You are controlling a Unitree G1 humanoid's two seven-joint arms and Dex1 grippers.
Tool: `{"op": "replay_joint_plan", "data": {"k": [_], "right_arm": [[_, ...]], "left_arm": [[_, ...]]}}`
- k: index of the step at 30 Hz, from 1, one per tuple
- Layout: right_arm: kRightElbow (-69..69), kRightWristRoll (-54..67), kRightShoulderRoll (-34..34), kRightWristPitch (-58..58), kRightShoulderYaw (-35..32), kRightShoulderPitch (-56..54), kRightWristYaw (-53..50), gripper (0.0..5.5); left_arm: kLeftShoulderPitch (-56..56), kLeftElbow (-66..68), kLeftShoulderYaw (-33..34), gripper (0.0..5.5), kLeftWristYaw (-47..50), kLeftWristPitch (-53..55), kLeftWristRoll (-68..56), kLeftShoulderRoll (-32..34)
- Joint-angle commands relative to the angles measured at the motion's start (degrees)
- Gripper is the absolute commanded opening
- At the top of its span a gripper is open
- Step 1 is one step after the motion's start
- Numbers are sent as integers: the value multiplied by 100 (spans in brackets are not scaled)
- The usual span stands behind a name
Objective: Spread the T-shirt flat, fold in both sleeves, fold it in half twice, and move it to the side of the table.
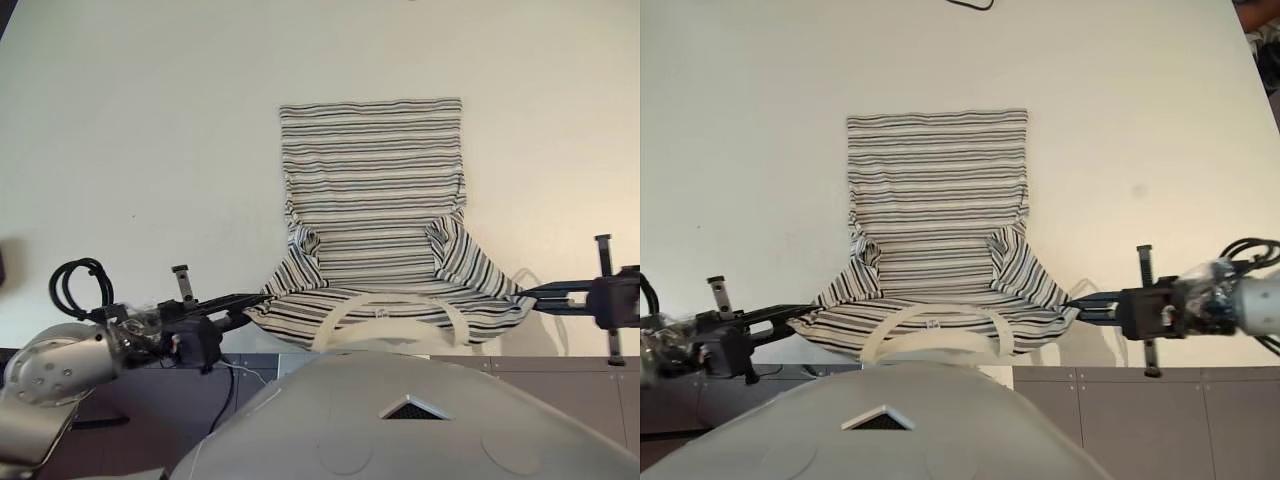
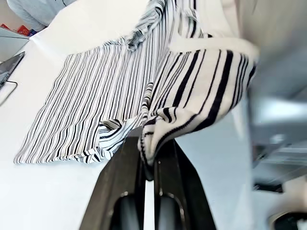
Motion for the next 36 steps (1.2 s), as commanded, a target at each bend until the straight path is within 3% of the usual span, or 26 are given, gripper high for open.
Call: {"op": "replay_joint_plan", "data": {"k": [1,4,6,9,11,15,20,25,30,31,36], "right_arm": [[-421,1283,-275,1591,-1050,-522,447,13],[-62,1726,-683,2177,-451,-1590,227,13],[417,1786,-753,2454,587,-2684,293,13],[1429,1177,-47,3073,2305,-4708,688,13],[2649,430,795,3349,3313,-6040,877,13],[5005,-816,2147,3082,4377,-7707,923,13],[7651,-2032,3407,2029,4849,-8918,518,13],[9382,-2753,4040,1170,4773,-9401,-54,13],[10177,-3255,4381,626,4581,-9482,-833,13],[10216,-3356,4418,511,4585,-9423,-902,10],[10381,-3465,4524,432,4218,-9150,-1510,97]], "left_arm": [[-4,-821,1065,10,-356,1200,-1397,109],[-1173,-696,898,10,-127,1977,-1838,385],[-2221,-391,250,10,6,2446,-1853,492],[-3608,282,-771,10,-35,3112,-1755,255],[-4620,1116,-1478,10,-293,3492,-1537,-89],[-6470,2803,-2421,10,-756,3918,-1083,-824],[-8236,5255,-3185,10,-1146,3722,-127,-1812],[-9072,7299,-3428,10,-1150,2942,695,-2638],[-9408,8994,-3355,10,-344,2071,1445,-3298],[-9451,9241,-3332,32,-132,1941,1578,-3383],[-9575,9961,-2871,104,483,1629,1609,-3607]]}}
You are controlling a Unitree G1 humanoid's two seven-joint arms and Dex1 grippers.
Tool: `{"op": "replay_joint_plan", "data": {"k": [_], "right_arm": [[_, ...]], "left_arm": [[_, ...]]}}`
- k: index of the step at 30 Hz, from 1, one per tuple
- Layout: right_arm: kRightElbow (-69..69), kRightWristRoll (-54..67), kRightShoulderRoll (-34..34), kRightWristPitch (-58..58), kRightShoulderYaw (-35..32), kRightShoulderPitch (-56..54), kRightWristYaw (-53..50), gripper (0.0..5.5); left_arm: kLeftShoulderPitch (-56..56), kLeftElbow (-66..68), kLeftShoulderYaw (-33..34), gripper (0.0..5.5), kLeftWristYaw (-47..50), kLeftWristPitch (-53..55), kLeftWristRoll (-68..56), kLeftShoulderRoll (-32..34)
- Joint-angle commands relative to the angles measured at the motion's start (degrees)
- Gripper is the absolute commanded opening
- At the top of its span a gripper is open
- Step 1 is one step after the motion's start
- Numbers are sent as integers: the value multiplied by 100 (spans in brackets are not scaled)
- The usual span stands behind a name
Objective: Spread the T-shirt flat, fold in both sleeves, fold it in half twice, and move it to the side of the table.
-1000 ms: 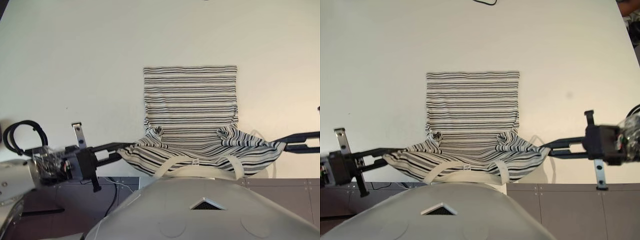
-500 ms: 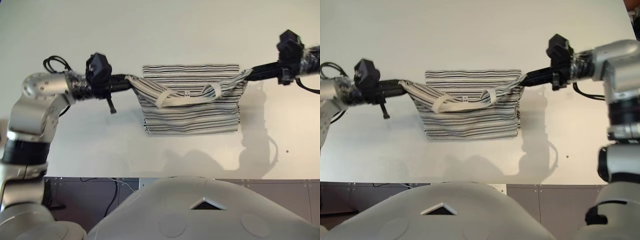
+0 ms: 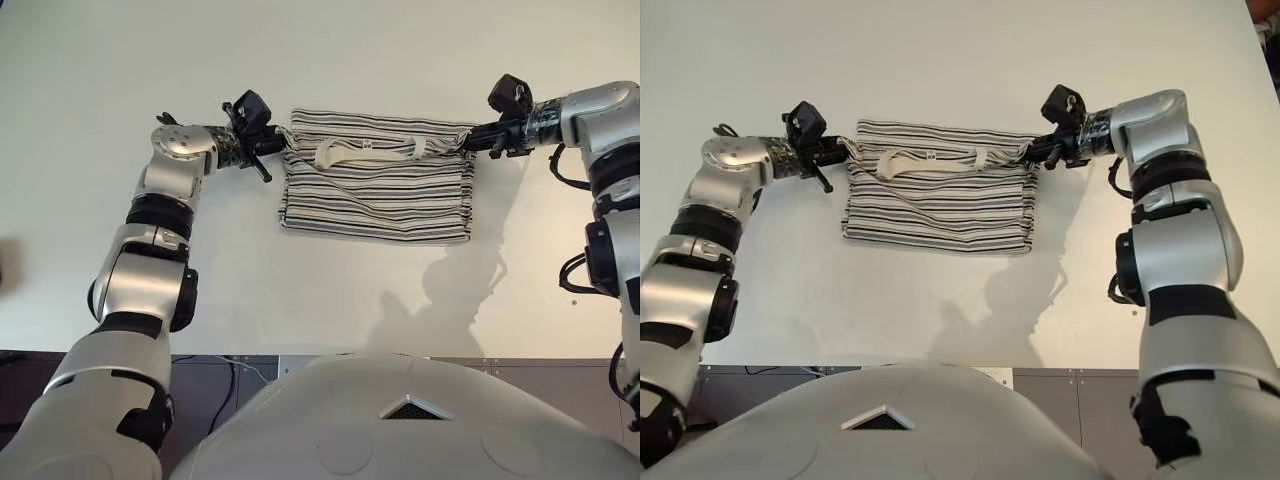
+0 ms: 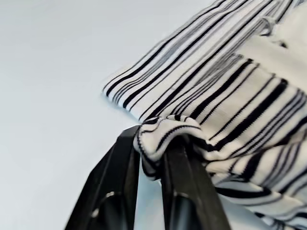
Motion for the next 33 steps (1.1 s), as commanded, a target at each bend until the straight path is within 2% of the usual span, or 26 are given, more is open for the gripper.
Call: {"op": "replay_joint_plan", "data": {"k": [1,3,8,14,18,20,21,23,27,31,33], "right_arm": [[138,-18,84,54,-390,261,-573,108],[177,129,167,223,-700,338,-876,128],[65,168,344,446,-1052,588,-1360,128],[-317,631,624,1190,-1745,689,-2042,128],[-766,1063,847,1846,-2261,540,-2585,128],[-1062,904,922,1885,-2159,600,-2883,128],[-1235,735,942,1763,-2025,678,-3039,128],[-1762,106,876,878,-1513,937,-3372,128],[-2326,-643,704,-734,-970,1053,-3701,128],[-2278,-972,627,-2141,-628,1035,-3506,128],[-1887,-1224,621,-2617,-369,964,-3386,128]], "left_arm": [[-154,547,487,114,401,74,-57,-183],[-276,765,752,125,485,375,-177,-264],[-420,995,1125,125,680,850,-220,-375],[-758,1031,1731,125,1093,1997,-604,-641],[-959,993,1894,125,1326,2496,-613,-708],[-972,943,1740,125,1345,2471,-388,-694],[-966,928,1651,125,1353,2442,-275,-686],[-954,927,1500,125,1367,2403,-68,-670],[-949,908,1326,125,1441,2149,215,-656],[-1375,1017,1906,125,1598,2669,-296,-818],[-1578,1087,1988,125,1673,2770,-312,-821]]}}
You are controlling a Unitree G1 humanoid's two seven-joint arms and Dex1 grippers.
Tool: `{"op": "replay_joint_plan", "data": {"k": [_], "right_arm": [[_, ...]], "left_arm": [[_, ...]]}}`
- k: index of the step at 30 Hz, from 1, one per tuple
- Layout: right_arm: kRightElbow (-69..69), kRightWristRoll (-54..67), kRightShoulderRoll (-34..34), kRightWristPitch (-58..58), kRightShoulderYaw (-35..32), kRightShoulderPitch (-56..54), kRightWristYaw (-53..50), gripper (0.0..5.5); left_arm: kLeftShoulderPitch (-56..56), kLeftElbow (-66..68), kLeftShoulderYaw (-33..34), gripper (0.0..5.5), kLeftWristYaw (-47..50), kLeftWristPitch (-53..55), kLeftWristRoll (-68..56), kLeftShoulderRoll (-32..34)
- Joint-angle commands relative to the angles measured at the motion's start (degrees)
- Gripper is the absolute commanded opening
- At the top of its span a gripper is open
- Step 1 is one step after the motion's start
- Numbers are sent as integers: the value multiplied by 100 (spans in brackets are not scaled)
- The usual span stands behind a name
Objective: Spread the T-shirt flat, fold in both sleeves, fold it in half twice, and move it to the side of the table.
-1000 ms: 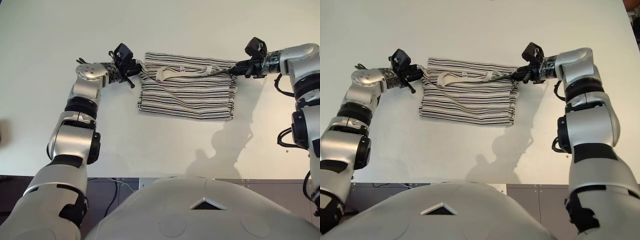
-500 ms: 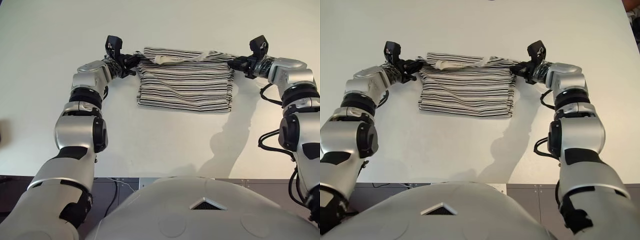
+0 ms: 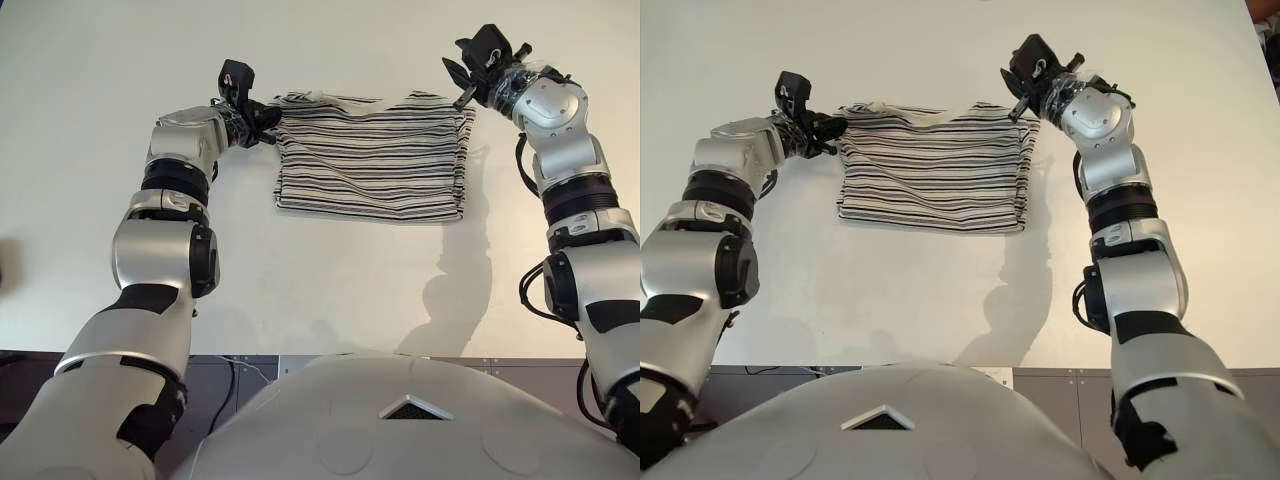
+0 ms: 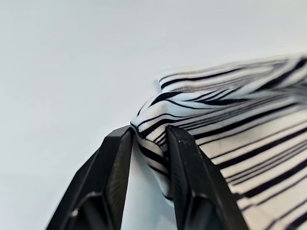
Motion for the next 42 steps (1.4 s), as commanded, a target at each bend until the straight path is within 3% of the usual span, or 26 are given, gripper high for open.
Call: {"op": "replay_joint_plan", "data": {"k": [1,9,13,17,19,24,29,33,37,42], "right_arm": [[581,-421,-61,-801,408,-171,233,128],[2191,-1945,-607,-1407,1507,-540,-41,128],[2294,-2169,-921,-1765,1813,-608,682,128],[1536,-1741,-1512,-2162,2097,-289,3355,128],[630,-1051,-1666,-1898,2085,-4,4609,128],[-2077,436,-1452,-314,2366,779,6001,128],[-2585,671,-566,541,2806,843,6142,128],[-2731,568,-48,1023,2770,1055,5562,128],[-3652,837,-243,1869,2230,1572,4920,128],[-5260,1545,-1253,2764,1252,2057,4986,128]], "left_arm": [[-510,138,168,125,151,221,-53,-32],[-410,68,-1200,125,490,-1403,1606,378],[53,-1292,-1399,125,359,-2203,1818,631],[1623,-4609,-1304,125,-112,-1678,1461,840],[2208,-5577,-1209,125,-192,-1319,1390,961],[4131,-7307,-633,125,-11,-635,1481,1283],[5853,-8833,197,125,517,93,1509,1096],[5960,-9118,-126,125,536,264,1724,1224],[5335,-8668,-590,125,225,-110,1971,1586],[5988,-9158,-538,125,-336,-430,1837,2154]]}}
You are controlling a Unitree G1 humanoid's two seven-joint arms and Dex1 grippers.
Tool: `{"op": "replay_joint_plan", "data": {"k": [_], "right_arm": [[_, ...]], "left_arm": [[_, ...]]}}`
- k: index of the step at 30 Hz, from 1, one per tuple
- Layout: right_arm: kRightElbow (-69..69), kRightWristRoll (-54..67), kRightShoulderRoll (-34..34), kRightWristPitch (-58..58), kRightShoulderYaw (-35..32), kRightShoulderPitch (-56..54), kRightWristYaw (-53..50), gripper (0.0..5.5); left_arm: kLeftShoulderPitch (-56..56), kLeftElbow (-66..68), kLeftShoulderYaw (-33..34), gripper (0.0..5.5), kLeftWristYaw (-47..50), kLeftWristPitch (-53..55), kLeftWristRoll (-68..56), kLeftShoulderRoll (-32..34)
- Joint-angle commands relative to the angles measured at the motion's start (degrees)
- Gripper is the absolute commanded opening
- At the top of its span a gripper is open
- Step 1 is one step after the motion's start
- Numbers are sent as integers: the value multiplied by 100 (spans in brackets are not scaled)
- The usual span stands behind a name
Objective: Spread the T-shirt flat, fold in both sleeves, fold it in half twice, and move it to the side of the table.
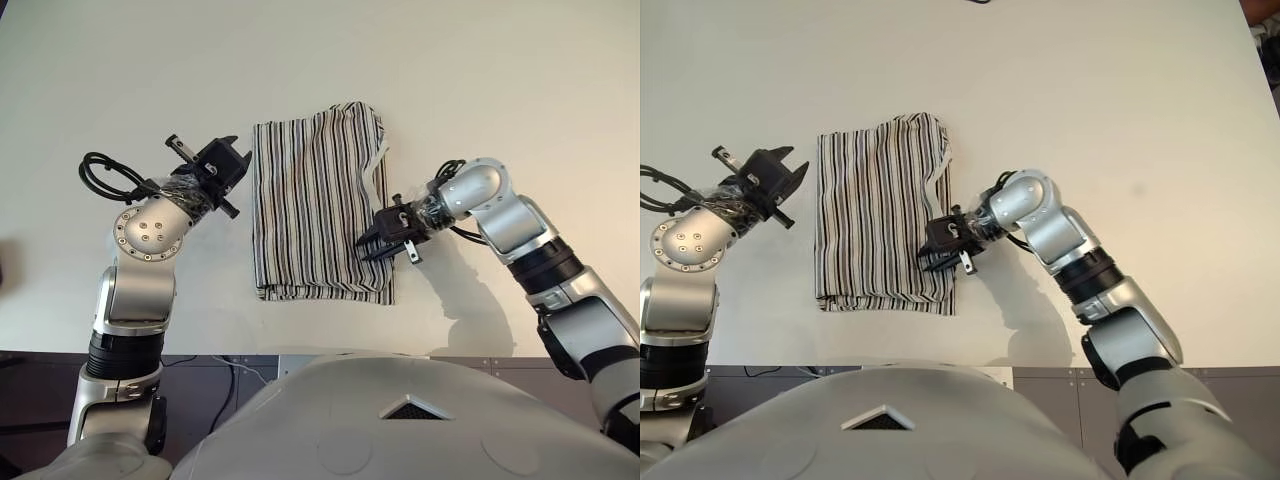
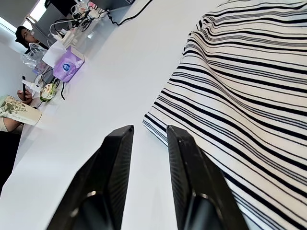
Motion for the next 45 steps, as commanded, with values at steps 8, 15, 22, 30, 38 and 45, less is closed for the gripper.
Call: {"op": "replay_joint_plan", "data": {"k": [8,15,22,30,38,45], "right_arm": [[-1051,401,-654,111,-1137,40,-770,128],[-647,-142,-815,-1323,-873,1114,-1389,128],[29,-1036,-1115,-2660,-735,1498,-1954,128],[-1290,-556,-1717,-3023,-1678,2749,-2571,158],[-1909,-643,-1880,-3067,-1709,3243,-2660,214],[-1961,-634,-1757,-2964,-1584,3129,-2712,214]], "left_arm": [[1589,-1249,-369,125,-819,-1146,-189,728],[2365,-406,-332,125,-950,-2837,101,1411],[2384,-261,226,125,-988,-3235,-1433,1099],[3207,164,1516,154,-1659,-5015,-1021,1678],[3060,1145,1269,203,-728,-6310,773,1418],[2624,1391,670,203,-181,-6380,1456,1166]]}}
